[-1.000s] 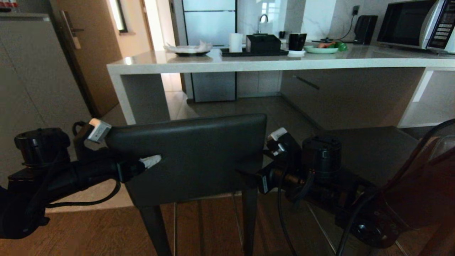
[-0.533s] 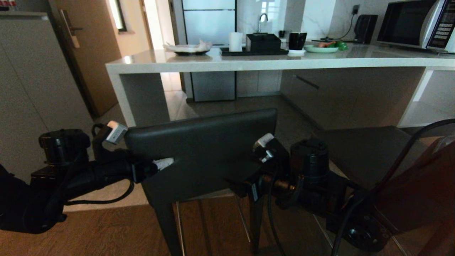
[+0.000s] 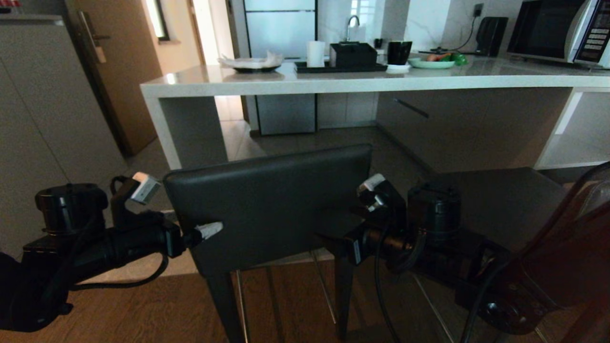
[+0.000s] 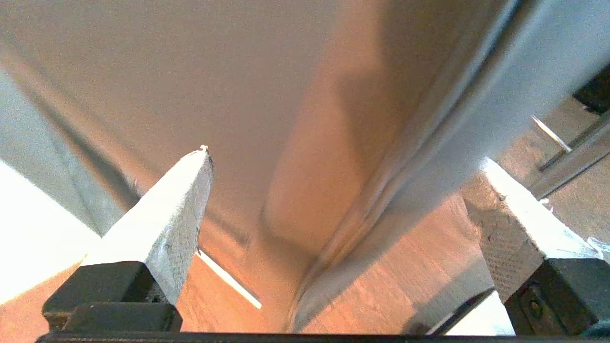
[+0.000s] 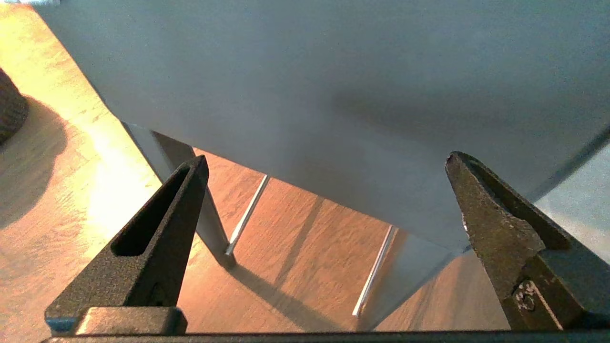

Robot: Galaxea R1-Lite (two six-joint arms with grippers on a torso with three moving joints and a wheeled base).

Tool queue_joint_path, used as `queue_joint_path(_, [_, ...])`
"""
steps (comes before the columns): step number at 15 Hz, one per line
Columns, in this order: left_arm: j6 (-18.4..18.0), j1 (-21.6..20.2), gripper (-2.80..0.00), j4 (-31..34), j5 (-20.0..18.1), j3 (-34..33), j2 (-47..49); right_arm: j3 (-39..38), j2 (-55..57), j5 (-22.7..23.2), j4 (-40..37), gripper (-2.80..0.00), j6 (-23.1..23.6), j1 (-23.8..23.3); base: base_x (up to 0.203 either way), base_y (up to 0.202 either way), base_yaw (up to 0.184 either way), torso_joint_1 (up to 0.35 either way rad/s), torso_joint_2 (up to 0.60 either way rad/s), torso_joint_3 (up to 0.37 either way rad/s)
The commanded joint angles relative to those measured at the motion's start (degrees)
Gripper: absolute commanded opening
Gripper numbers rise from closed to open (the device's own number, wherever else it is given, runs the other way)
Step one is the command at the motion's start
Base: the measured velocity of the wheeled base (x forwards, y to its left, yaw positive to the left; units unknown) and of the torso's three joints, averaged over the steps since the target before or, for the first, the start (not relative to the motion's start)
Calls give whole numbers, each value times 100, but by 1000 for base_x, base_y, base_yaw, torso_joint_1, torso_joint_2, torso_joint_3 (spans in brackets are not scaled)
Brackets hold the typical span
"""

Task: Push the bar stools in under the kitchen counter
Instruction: Push the gray chair back under the dining table

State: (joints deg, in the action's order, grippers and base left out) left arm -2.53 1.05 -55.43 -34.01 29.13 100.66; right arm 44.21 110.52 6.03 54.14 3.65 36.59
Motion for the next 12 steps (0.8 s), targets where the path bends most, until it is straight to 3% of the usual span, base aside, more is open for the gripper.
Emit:
queue_joint_path(1, [7, -91, 0, -47, -35, -147, -143, -65, -252, 15, 35, 0, 4, -262, 0, 0, 0, 0, 0, 0])
queue_joint_path(5, [16, -167, 0, -47, -35, -99, -178, -22, -362, 246, 4, 0, 11, -958, 0, 0, 0, 0, 0, 0])
queue_joint_path(12, [16, -44, 0, -47, -44, -118, -170, 468, 72, 441, -19, 0, 30, -1310, 0, 0, 0, 0, 0, 0])
